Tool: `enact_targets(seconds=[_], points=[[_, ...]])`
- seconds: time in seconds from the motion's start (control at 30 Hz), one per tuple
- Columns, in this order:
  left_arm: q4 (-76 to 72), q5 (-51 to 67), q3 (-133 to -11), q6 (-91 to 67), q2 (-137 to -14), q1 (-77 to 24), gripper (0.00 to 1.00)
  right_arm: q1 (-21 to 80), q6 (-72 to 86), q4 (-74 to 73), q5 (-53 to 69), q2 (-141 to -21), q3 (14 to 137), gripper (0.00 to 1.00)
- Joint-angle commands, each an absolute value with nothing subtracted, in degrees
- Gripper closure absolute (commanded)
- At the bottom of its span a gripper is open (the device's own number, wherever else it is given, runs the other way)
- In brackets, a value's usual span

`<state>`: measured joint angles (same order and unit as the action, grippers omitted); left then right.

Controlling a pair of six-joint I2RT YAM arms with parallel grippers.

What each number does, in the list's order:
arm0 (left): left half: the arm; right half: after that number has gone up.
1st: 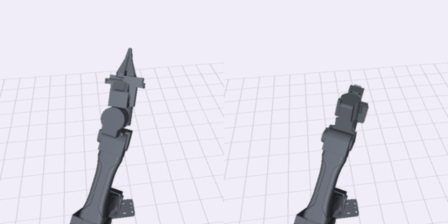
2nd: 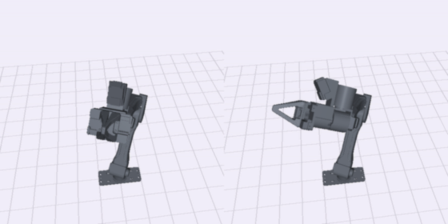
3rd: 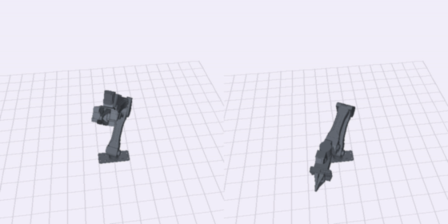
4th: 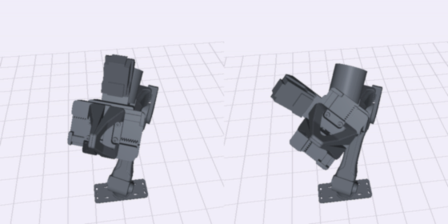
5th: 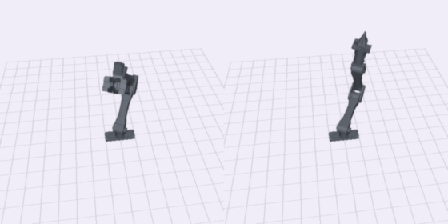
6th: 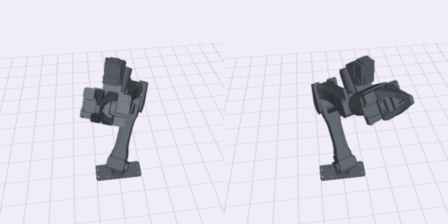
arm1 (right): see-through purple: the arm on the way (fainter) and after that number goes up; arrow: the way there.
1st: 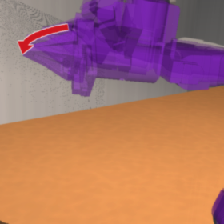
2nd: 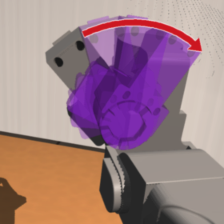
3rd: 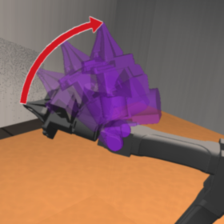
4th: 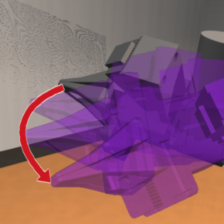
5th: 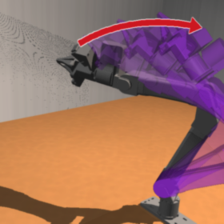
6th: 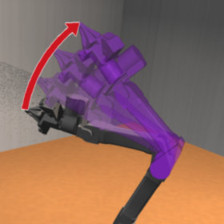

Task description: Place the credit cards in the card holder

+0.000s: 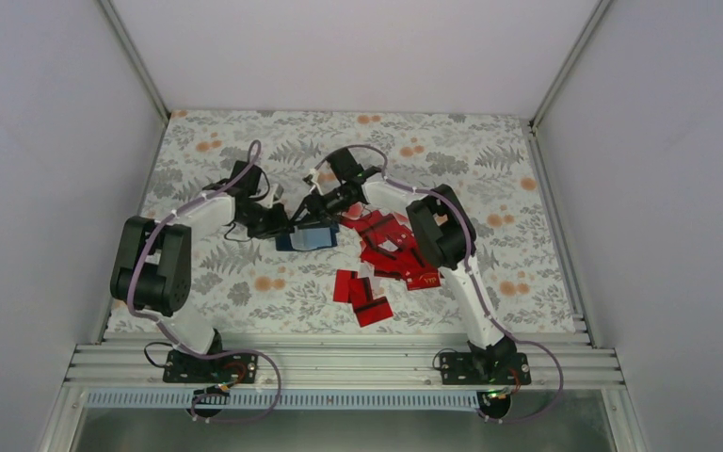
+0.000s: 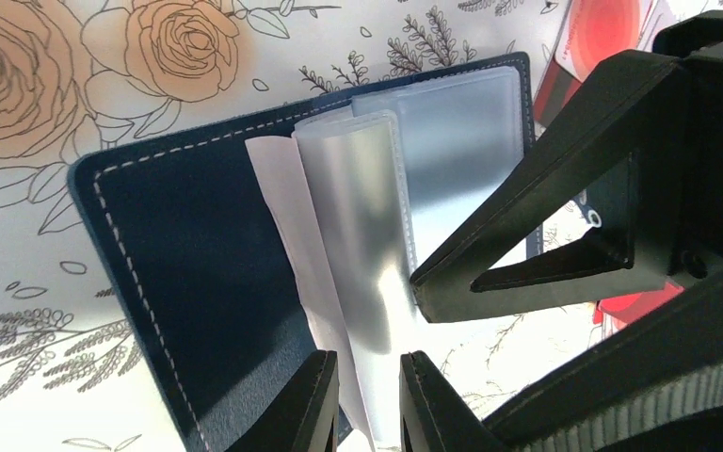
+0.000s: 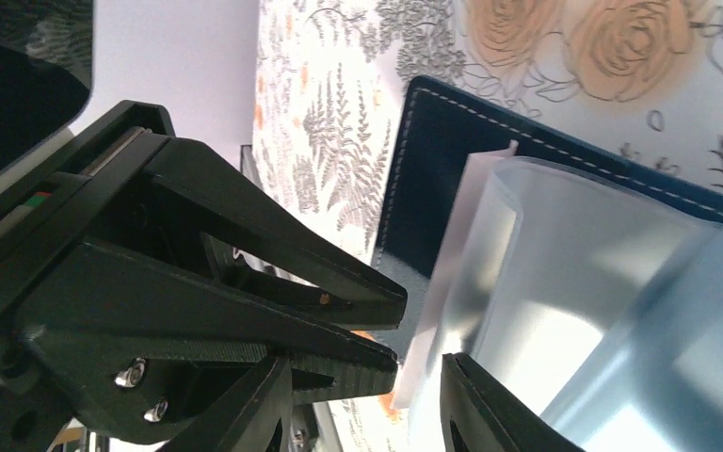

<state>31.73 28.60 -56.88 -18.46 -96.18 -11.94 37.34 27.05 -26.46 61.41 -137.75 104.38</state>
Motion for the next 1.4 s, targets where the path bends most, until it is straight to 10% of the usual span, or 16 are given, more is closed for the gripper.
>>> enact_targets(seconds=[0.0,0.67,1.37], points=[[32.2,31.7,-58.1,-18.9,-92.5,-12.7,0.82,38.1,29.2,-21.4,65.1,-139.1,106.6,0.60],[26.5,31.5,-51.6,-15.2,-85.7,-12.9,0.82,37.5,26.6,-30.7,60.1,-142.3,117.8,0.60],[28.1,21.2,-51.8,-14.4,-93.2,-13.0,0.82,36.3,20.2,-37.8,37.7,-124.9,93.0,0.45]])
